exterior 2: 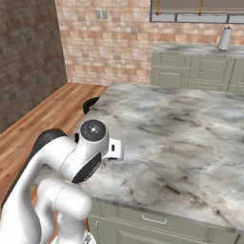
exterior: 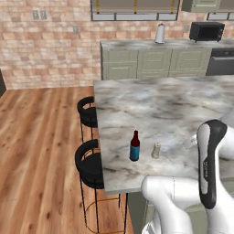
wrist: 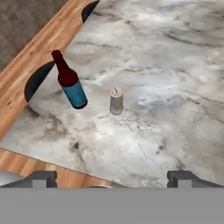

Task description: Get the candle and the beer from the cabinet and move them to the dining counter.

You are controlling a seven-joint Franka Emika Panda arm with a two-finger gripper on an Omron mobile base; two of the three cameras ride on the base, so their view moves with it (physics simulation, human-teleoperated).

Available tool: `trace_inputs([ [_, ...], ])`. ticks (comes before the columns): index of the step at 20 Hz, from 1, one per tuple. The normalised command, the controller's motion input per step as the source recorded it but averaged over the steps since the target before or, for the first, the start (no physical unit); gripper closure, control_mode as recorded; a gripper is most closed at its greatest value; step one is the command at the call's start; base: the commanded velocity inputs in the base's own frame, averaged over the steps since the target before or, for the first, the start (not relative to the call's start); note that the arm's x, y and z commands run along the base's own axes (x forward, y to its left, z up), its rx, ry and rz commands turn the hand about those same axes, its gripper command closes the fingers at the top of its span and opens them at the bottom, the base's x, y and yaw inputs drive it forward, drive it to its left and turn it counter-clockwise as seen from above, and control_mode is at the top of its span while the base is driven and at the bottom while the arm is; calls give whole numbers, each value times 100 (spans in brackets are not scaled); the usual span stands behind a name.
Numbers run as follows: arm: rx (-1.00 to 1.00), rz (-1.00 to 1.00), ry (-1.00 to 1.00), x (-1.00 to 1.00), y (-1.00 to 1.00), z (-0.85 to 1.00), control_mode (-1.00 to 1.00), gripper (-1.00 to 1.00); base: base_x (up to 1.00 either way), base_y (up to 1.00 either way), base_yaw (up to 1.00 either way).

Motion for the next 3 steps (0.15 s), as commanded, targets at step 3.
trace_inputs([
  [3,0,-21,0,-44,3,24,-100,-100,0,0,0],
])
